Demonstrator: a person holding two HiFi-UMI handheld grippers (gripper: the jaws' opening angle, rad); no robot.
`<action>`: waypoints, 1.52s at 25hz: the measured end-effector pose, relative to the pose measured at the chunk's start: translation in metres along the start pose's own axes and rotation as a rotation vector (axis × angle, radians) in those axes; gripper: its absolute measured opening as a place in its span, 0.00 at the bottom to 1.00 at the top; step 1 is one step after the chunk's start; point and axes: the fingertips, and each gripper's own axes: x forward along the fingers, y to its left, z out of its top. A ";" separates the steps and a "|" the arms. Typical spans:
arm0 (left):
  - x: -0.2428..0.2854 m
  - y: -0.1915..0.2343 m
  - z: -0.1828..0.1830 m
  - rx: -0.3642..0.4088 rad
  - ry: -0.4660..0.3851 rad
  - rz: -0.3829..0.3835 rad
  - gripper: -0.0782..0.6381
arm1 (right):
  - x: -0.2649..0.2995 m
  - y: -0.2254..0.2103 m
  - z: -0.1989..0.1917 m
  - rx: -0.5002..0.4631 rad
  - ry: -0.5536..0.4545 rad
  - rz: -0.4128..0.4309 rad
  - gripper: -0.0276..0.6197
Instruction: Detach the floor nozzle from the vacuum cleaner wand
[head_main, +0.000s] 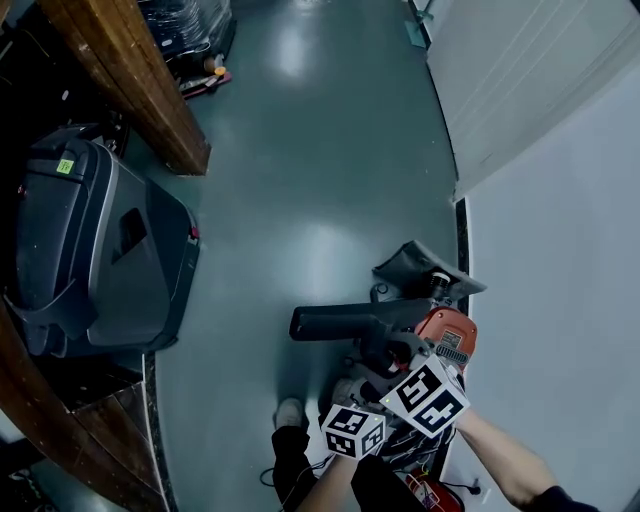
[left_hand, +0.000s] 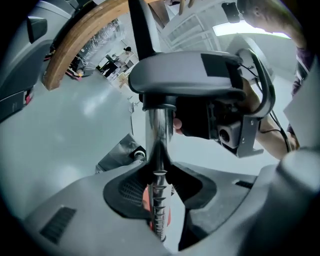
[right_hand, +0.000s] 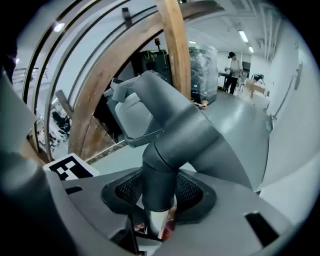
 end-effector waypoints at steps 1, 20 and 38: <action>-0.001 -0.001 0.000 0.003 0.001 -0.003 0.32 | -0.001 0.001 -0.001 -0.003 -0.009 -0.005 0.32; -0.002 -0.005 -0.002 0.020 0.009 0.011 0.32 | -0.015 0.000 0.016 0.077 -0.095 0.057 0.32; -0.051 0.035 0.038 -0.014 -0.042 0.096 0.34 | -0.066 -0.009 0.091 0.138 -0.327 0.019 0.33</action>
